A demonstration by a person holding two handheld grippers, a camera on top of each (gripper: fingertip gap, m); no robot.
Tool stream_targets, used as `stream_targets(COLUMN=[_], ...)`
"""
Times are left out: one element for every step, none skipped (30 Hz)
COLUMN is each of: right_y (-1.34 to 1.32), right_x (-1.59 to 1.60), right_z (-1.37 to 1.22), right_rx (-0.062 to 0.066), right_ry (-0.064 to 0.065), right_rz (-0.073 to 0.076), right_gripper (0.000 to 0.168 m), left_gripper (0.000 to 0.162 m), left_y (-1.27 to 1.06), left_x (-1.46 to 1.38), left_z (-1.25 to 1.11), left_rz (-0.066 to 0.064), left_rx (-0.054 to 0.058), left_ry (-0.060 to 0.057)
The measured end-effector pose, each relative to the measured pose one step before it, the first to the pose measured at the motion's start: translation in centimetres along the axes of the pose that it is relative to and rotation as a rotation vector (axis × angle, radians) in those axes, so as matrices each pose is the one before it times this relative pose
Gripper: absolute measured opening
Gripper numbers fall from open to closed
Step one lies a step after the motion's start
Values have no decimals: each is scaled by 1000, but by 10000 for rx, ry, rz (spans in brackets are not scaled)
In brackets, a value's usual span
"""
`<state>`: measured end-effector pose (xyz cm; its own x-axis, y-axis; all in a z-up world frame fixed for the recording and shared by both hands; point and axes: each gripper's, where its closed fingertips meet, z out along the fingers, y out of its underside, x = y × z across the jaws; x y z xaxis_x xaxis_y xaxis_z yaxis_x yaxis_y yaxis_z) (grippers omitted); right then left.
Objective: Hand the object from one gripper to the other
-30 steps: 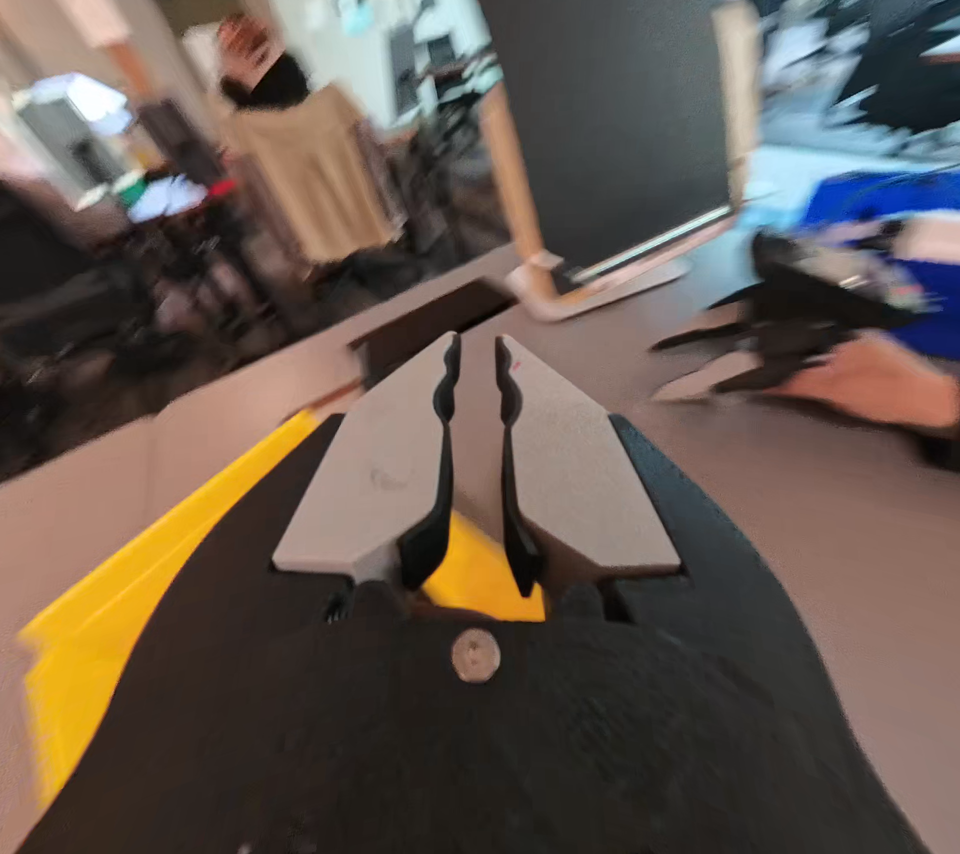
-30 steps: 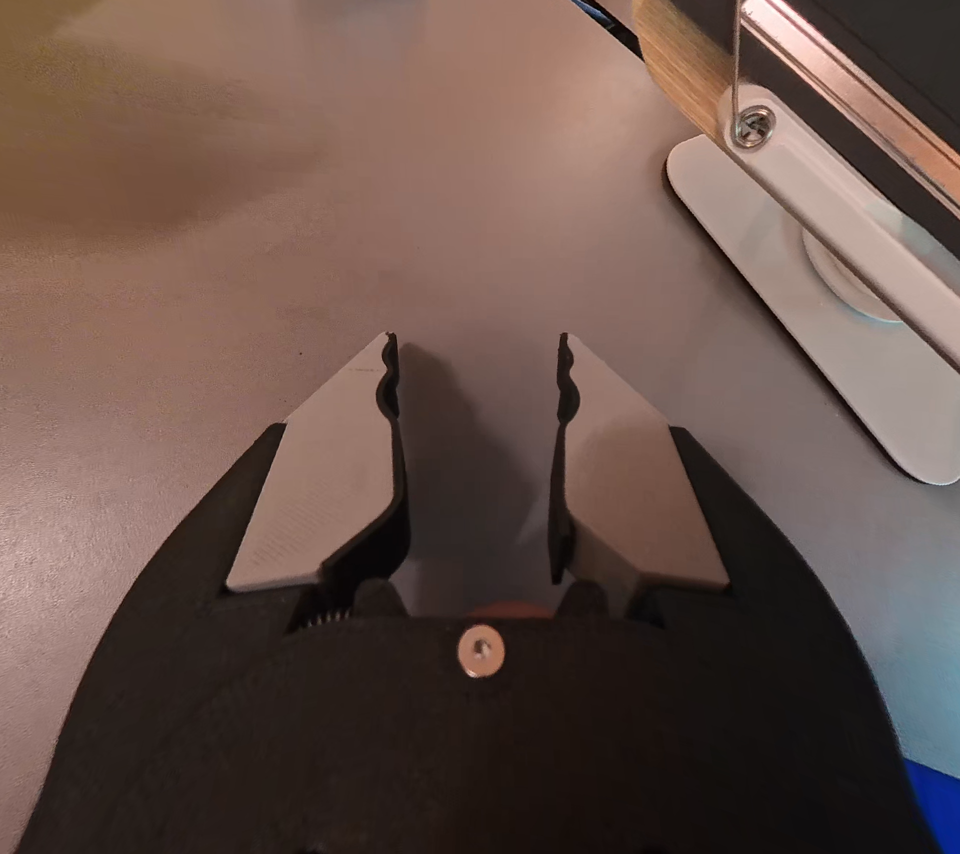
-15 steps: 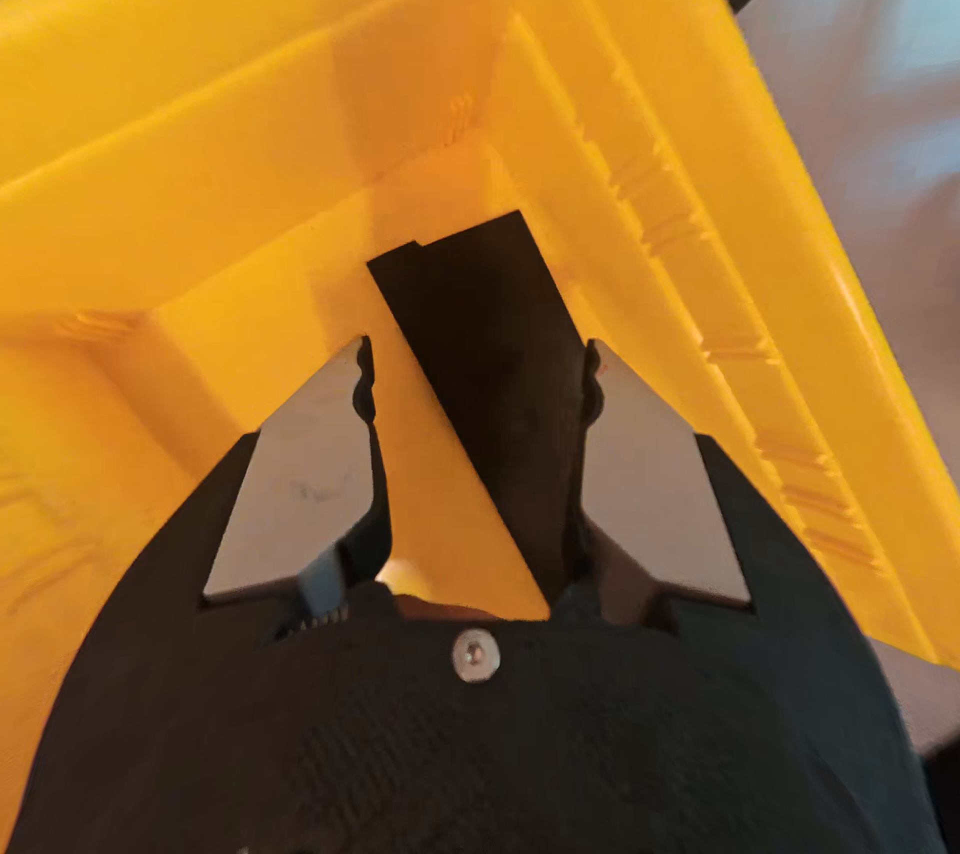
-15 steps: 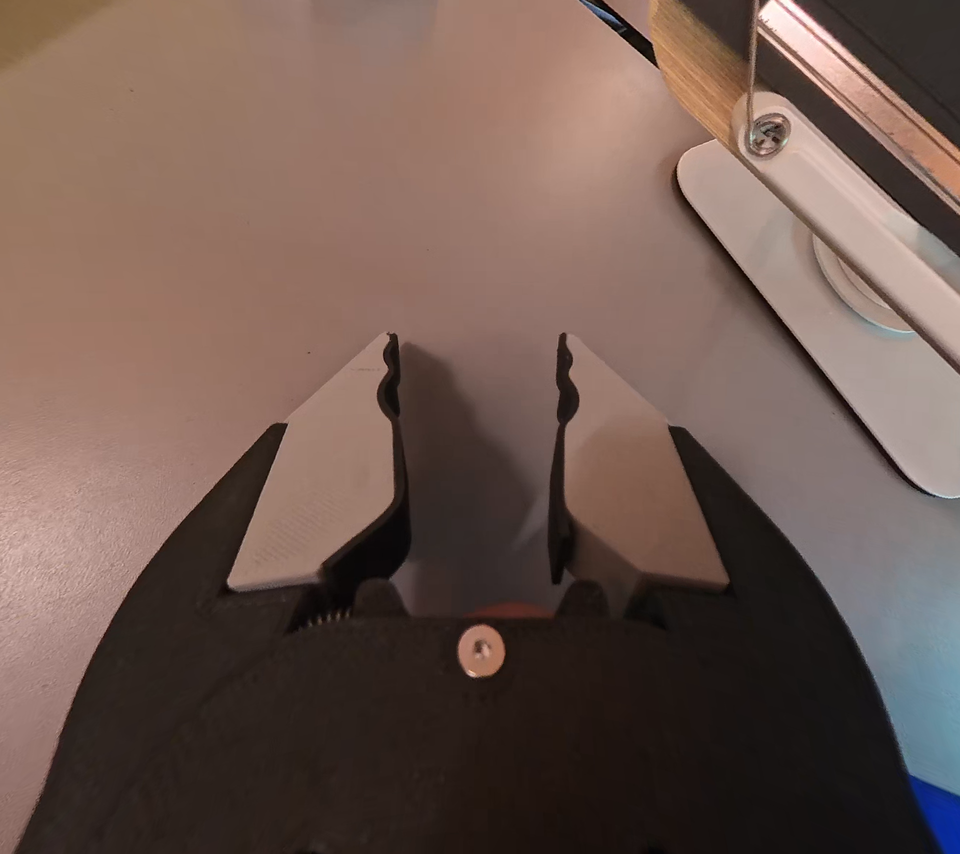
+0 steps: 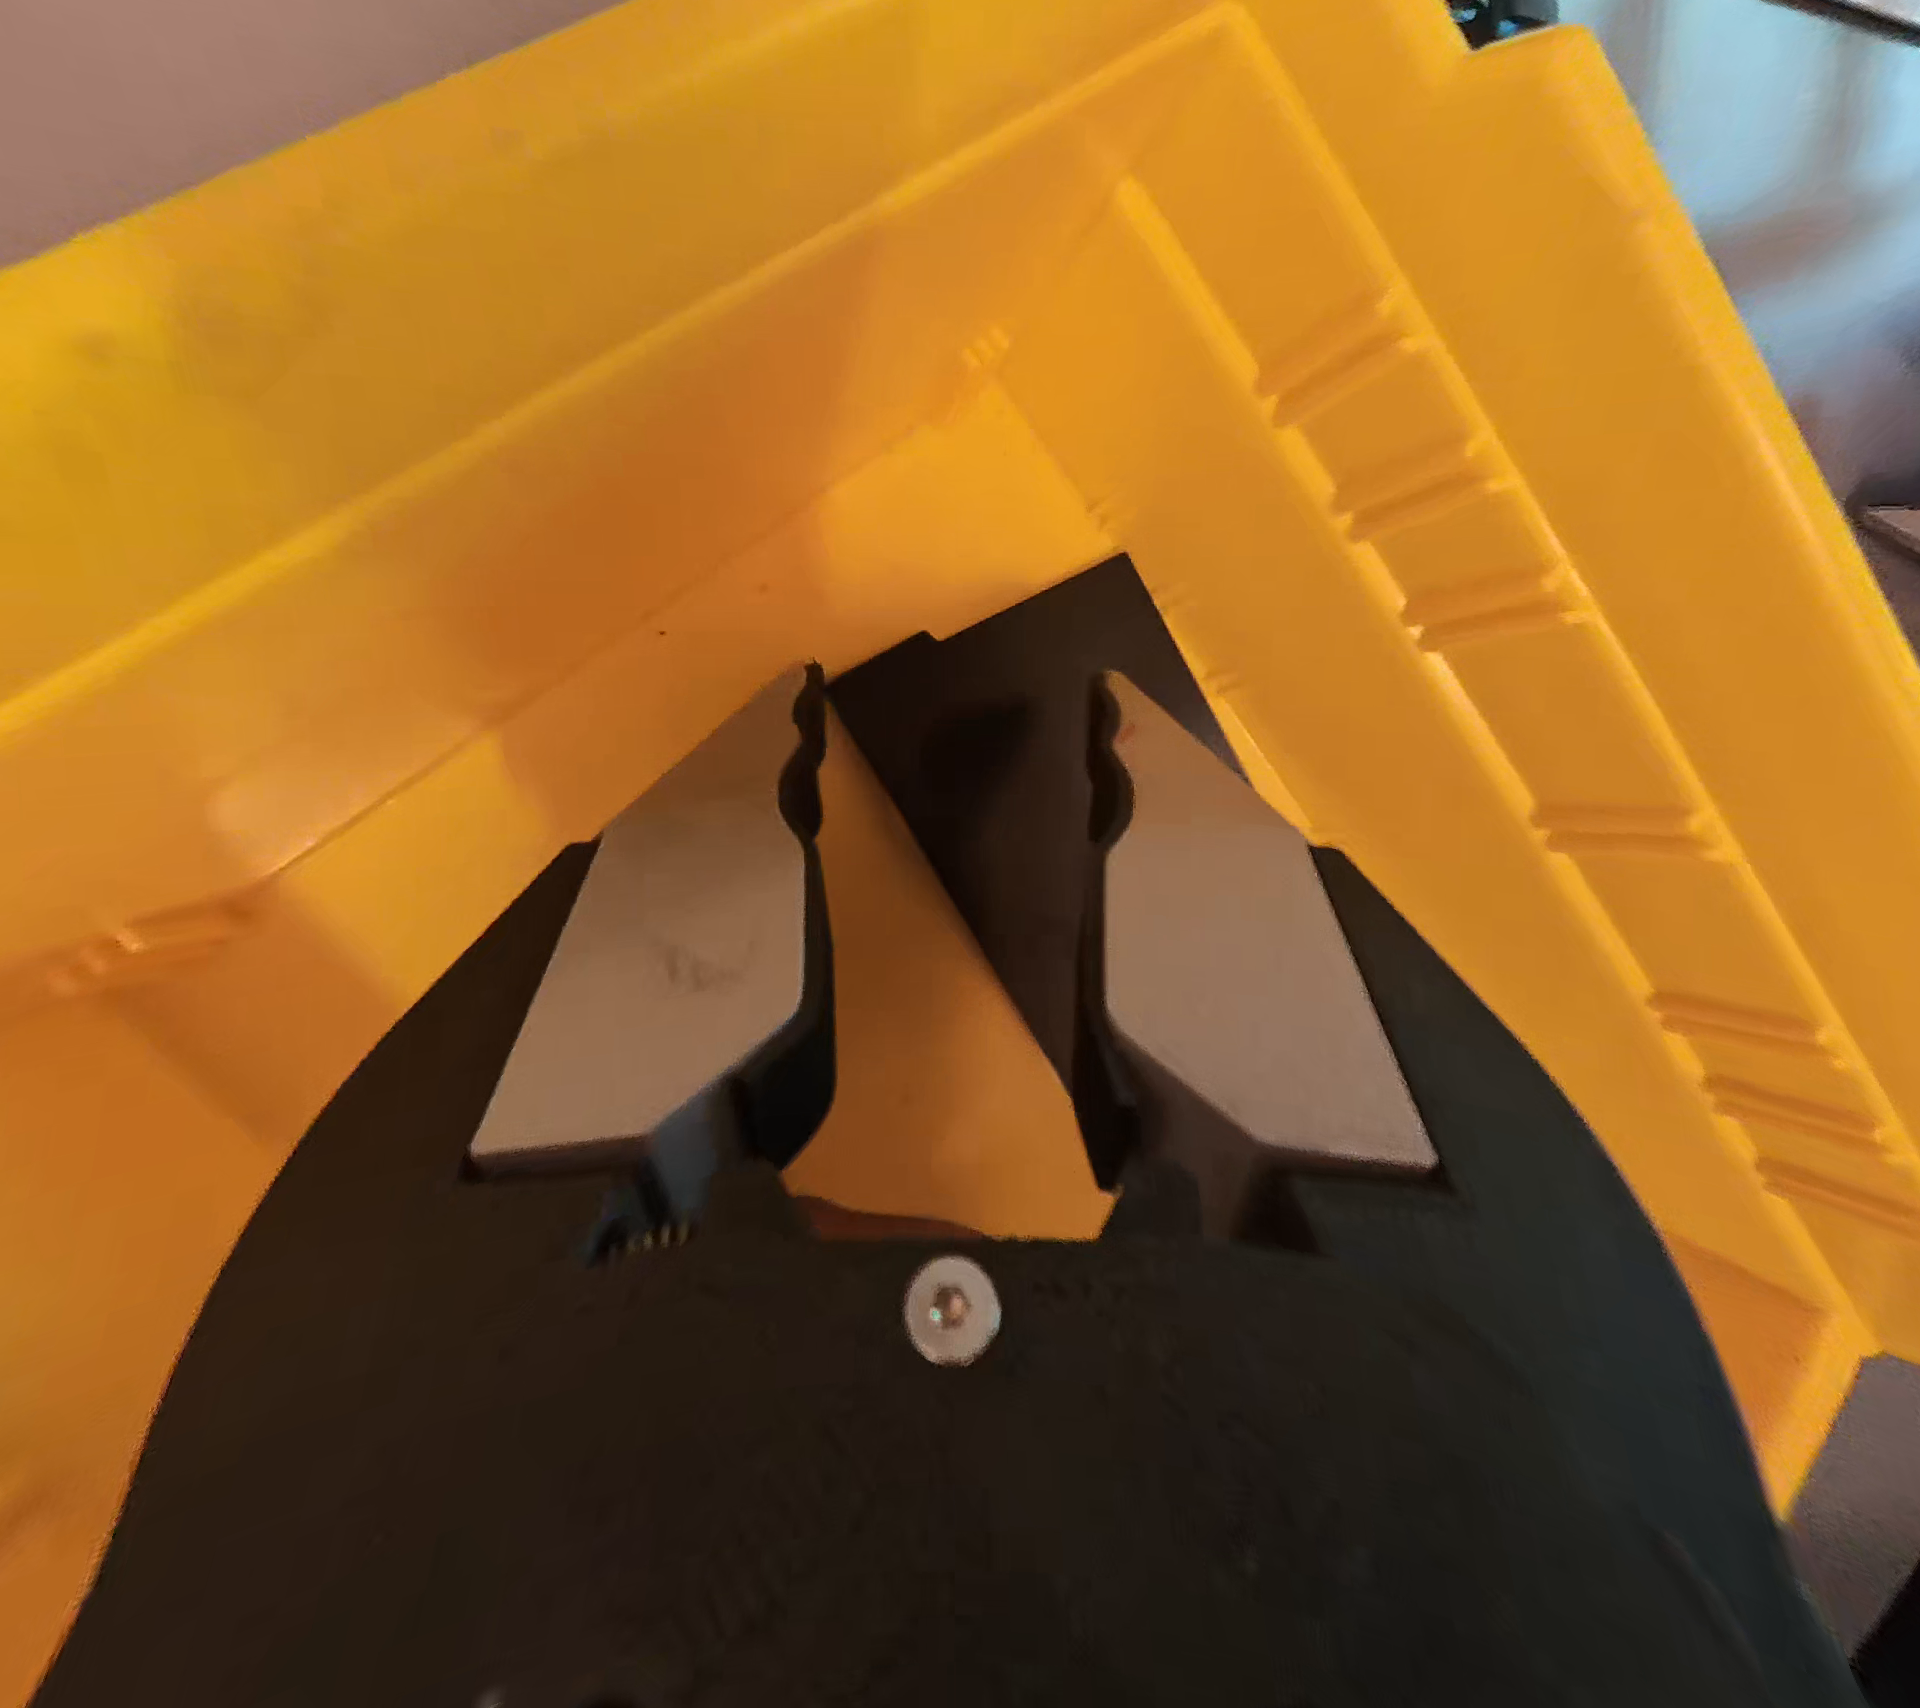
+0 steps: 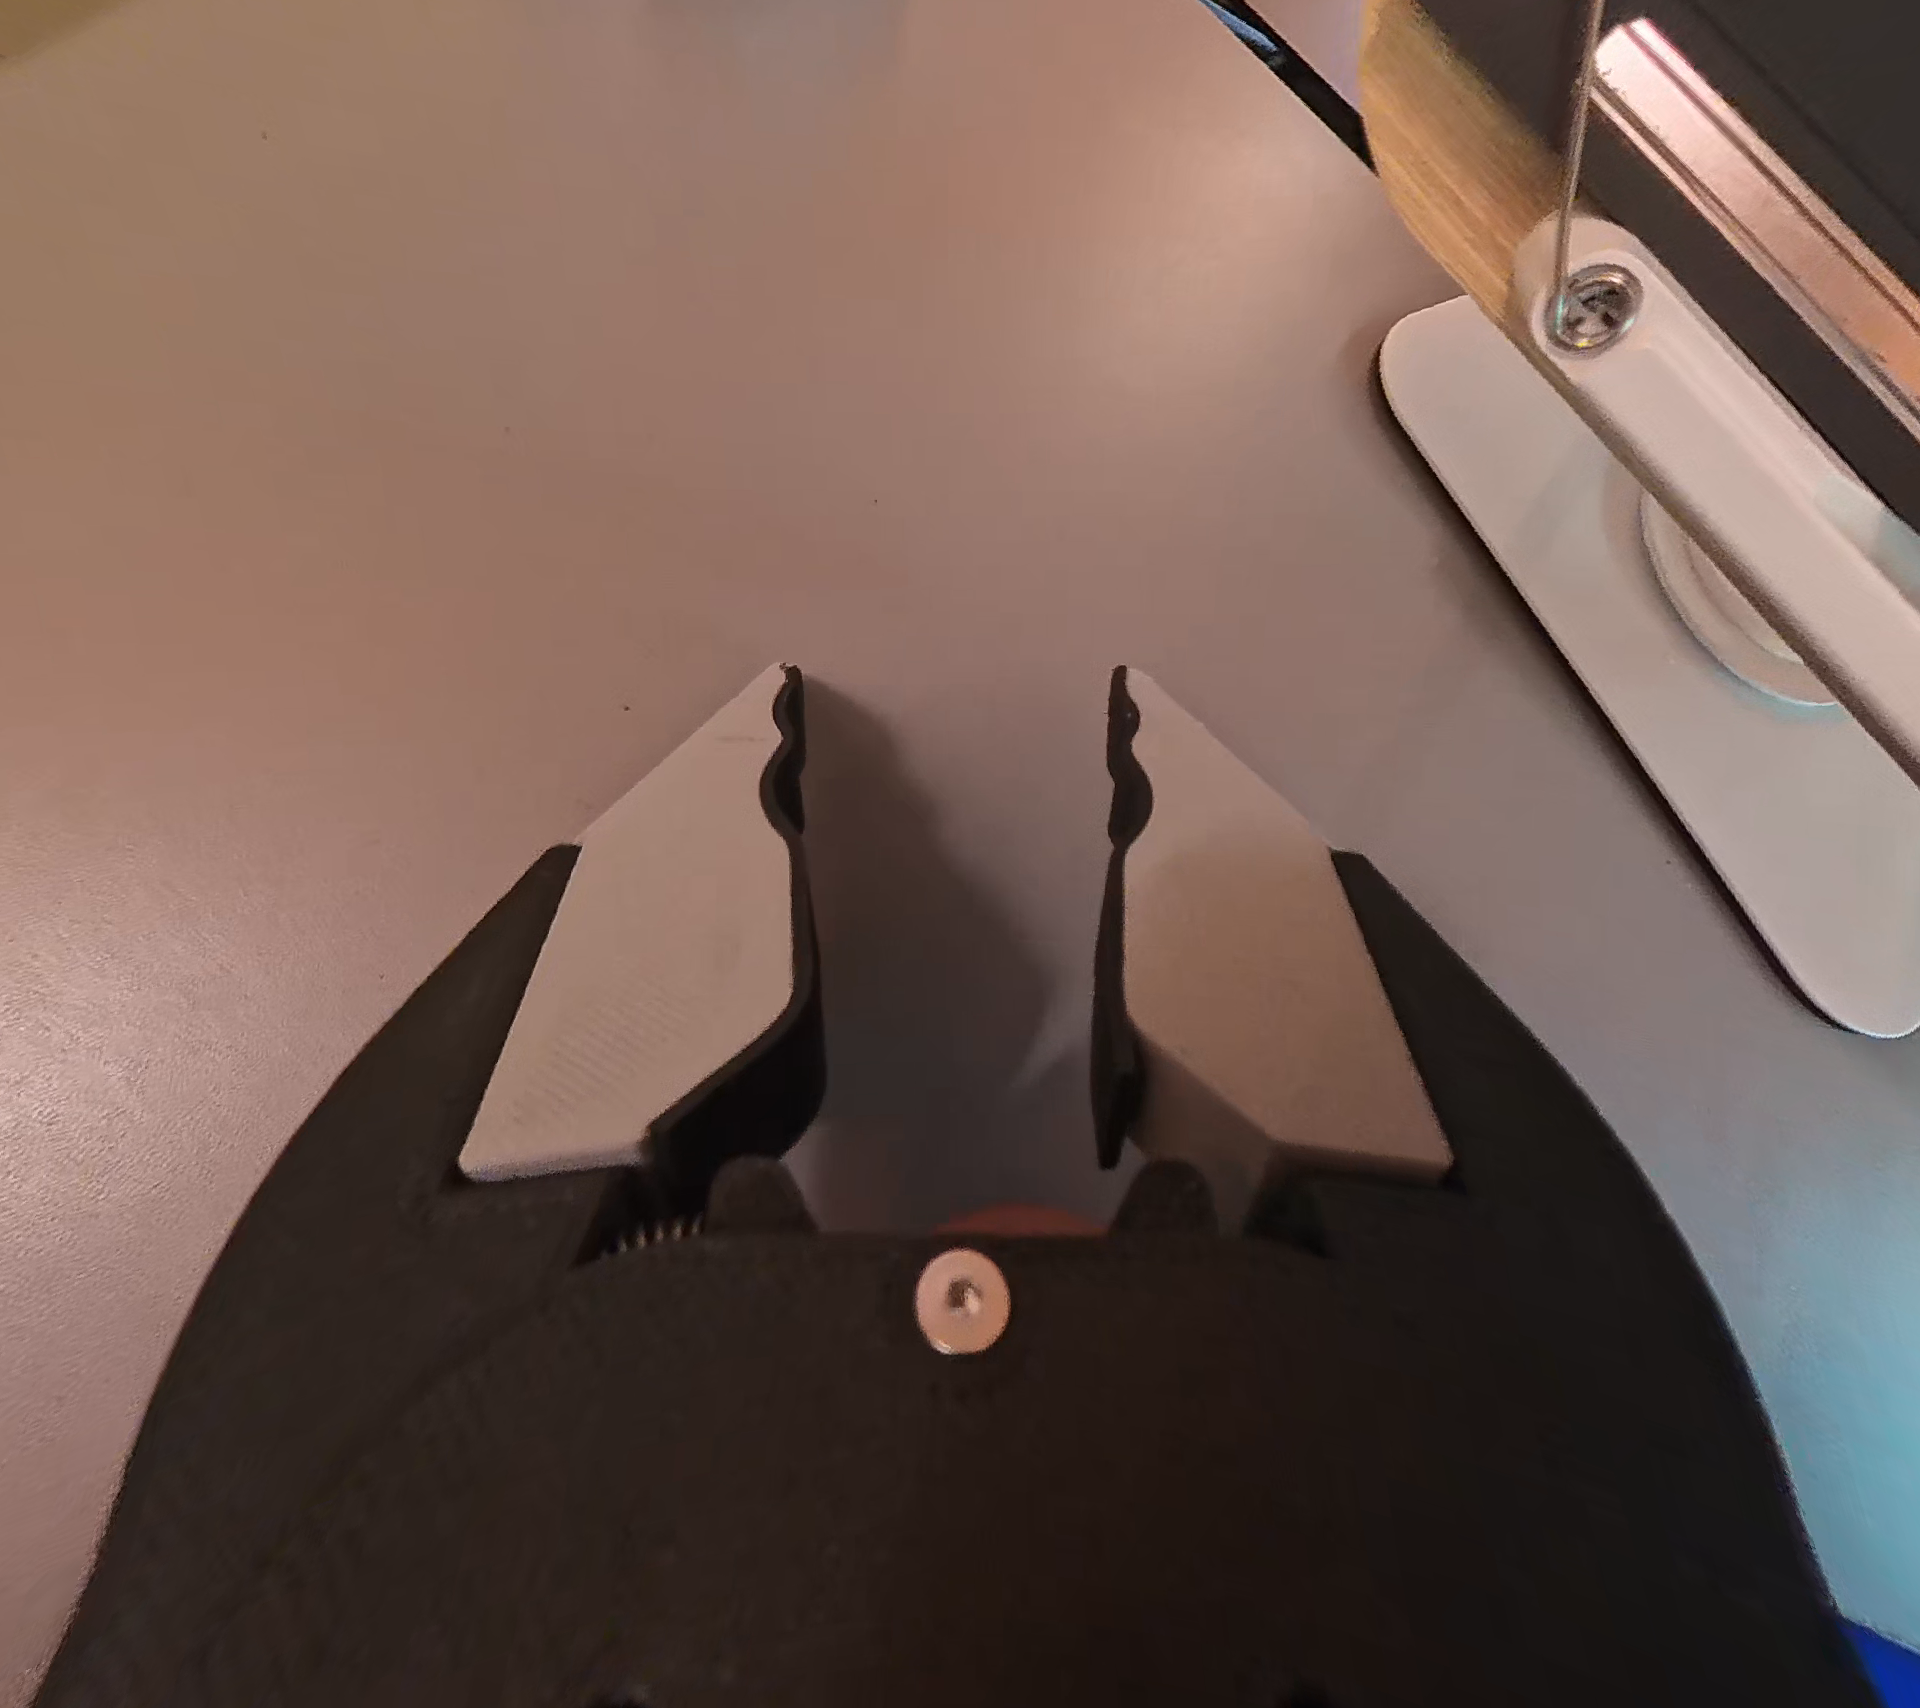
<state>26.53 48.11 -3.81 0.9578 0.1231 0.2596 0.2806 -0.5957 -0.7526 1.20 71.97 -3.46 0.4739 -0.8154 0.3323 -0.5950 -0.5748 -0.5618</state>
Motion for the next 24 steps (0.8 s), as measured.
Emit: stream_targets(right_y=[-9, -7, -6, -8, -2, -9, -2, -32, -7, -4, -1, 4, 10, 2, -15, -37, -54, -46, -25, -17, -19, -14, -17, -15], right_x=[-47, -22, -21, -13, -15, -15, -10, -30, -33, -30, -25, -22, -4, -2, 19, 8, 4, -2, 5, -1, -30, -26, -20, -24], right_z=[8, 13, 12, 9, 1, 0, -7, -11, -4, 4, 4, 6, 7, 8, -11, -20, -21, -19, -10, -12, 2, -2, -8, -20], right_rx=[-3, -3, -1, 2, 2, 2, 7, 14, 7, -4, -4, -4, -8, -1, 15, 28, 36, 31, 18, 10, 6, 5, 9, 15], right_ry=[29, 17, -2, -10, -8, -1, 10, 15, 13, 12, 12, 8, 1, -9, -20, -35, -42, -36, -21, -8, 0, 13, 21, 22], right_rz=[-63, -37, -15, 1, 5, -8, -27, -40, -47, -49, -43, -28, -8, 14, 38, 57, 65, 57, 41, 18, -13, -38, -46, -42], right_gripper=[55, 55, 55, 55, 56, 55, 55, 55, 55, 55, 55, 55, 55, 55, 55, 55, 55, 55, 55, 55, 55, 55, 55, 55], left_gripper=[51, 54, 55, 55, 54, 55, 58, 60, 59, 57, 56, 52, 41, 35, 35, 35, 34, 30, 25, 21, 15, 10, 8, 7], left_y=[102, 116, 160, 7, -195, -206, -143, -46, 3, -90, -18, 41, 203, 322, 211, 295, 366, 333, 207, 69, 41, 111, 194, 285], left_x=[263, 287, 119, 7, -120, -314, -276, -208, -433, -411, -64, 345, 673, 628, 540, 670, 670, 518, 228, -118, -306, -238, 71, 255], left_z=[-45, -76, -61, -5, 53, 68, 124, 180, 152, 87, 94, 18, -76, -110, -173, -164, -89, 15, 78, 58, 21, -21, -44, -58], left_rz=[13, 52, 162, 209, 280, 311, 281, 219, 211, 167, 115, 86, 60, -51, -192, -188, -102, 20, 122, 134, 78, 53, 63, 78], left_rx=[-94, -100, -147, -57, 87, 121, 86, 6, -37, 44, 32, 7, -116, -217, -165, -225, -247, -219, -148, -53, -60, -113, -153, -199], left_ry=[170, 142, 48, -10, -114, -273, -256, -186, -299, -321, -116, 161, 413, 427, 398, 484, 441, 284, 50, -199, -305, -240, -36, 74])
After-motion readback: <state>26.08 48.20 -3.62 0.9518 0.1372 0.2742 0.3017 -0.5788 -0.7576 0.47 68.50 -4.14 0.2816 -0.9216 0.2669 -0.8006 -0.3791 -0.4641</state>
